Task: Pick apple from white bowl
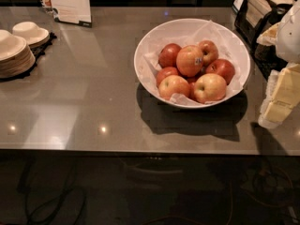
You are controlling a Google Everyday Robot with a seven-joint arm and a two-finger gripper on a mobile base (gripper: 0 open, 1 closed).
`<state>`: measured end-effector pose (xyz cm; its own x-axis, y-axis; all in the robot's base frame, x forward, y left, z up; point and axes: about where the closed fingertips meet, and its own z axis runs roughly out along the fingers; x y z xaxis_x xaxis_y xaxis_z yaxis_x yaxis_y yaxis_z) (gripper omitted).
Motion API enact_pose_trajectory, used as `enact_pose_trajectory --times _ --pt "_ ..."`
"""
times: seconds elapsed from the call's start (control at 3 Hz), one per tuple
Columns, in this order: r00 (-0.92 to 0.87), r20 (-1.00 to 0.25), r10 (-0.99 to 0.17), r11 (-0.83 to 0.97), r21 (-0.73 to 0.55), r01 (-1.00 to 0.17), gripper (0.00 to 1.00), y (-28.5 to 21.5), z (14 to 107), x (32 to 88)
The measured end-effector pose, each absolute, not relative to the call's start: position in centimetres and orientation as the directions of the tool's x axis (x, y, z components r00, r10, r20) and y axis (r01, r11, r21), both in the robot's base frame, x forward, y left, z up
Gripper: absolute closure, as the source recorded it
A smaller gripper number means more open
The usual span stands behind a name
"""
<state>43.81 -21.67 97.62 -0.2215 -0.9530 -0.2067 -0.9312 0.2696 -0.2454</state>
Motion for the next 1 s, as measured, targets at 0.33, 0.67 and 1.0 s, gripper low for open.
enact_pose_trajectory --times 0.33,0.67,1.0 --pt "-0.221 -0.207 -0.953 0.270 -0.245 -0.931 0.00 -21.7 97.6 43.8" --pt "-0.158 -0.331 -0.931 0.246 -0.246 -0.938 0.00 -18.2 98.1 47.9" --pt "-0.149 -0.366 -0.919 0.248 -0.240 -0.938 0.00 -17.6 98.3 48.7"
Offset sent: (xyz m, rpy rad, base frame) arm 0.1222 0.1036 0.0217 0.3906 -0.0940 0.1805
